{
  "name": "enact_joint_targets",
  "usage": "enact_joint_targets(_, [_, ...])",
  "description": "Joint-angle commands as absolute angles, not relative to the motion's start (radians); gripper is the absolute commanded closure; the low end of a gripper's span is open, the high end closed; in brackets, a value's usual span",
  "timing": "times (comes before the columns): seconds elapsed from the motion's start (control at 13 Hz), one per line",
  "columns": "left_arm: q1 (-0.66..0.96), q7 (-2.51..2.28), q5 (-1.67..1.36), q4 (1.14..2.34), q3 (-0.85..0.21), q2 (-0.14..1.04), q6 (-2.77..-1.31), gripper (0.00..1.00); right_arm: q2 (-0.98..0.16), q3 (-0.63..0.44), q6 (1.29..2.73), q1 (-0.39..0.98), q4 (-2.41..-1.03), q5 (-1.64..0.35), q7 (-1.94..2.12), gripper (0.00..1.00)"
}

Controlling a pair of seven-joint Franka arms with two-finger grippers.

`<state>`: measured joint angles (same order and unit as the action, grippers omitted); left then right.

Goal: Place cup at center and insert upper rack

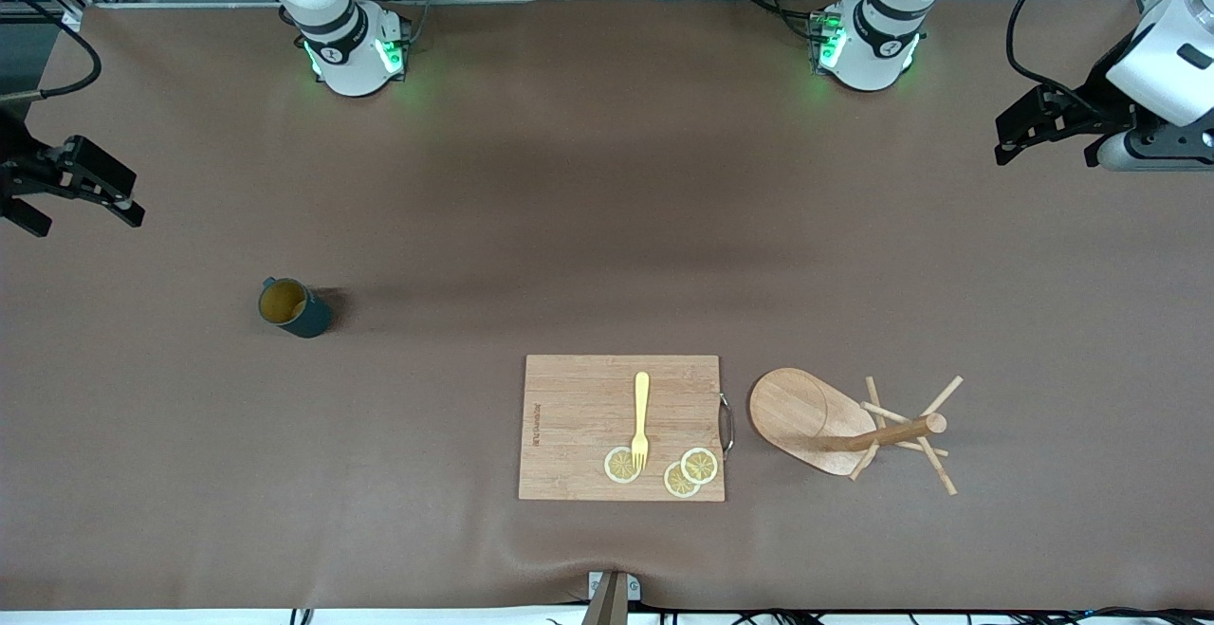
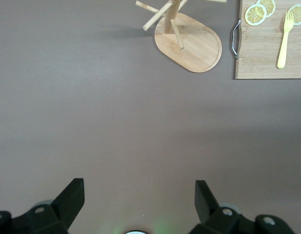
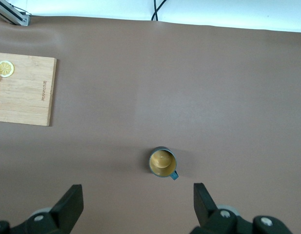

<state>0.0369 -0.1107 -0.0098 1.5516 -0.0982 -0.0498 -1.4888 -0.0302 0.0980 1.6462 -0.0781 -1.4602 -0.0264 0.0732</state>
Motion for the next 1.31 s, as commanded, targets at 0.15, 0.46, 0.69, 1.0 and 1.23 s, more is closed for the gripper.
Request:
enact_joint_targets(0.15, [0.038, -0.106, -0.009, 1.529, -0.100, -0.040, -1.493, 0.00, -0.029, 0.097, 1.644, -0.075, -1.457, -0.038, 0.072, 0.00])
enact_joint_targets(0.46, [0.031, -0.094, -0.024, 1.500, -0.097, -0.031, -1.493, 0.00, -0.029, 0.097, 1.646, -0.075, -1.457, -0.038, 0.072, 0.00])
enact_joint_targets(0.69, [0.021, -0.092, -0.025, 1.500, -0.097, -0.028, -1.493, 0.00, -0.029, 0.097, 1.647, -0.075, -1.457, -0.038, 0.072, 0.00])
enact_joint_targets(1.0, [0.021, -0.094, -0.025, 1.502, -0.097, -0.012, -1.499, 0.00, -0.038, 0.097, 1.652, -0.075, -1.459, -0.038, 0.072, 0.00])
enact_joint_targets(1.23, [0.021, -0.094, -0.023, 1.503, -0.095, -0.003, -1.505, 0.00, -0.064, 0.097, 1.661, -0.077, -1.483, -0.038, 0.074, 0.00])
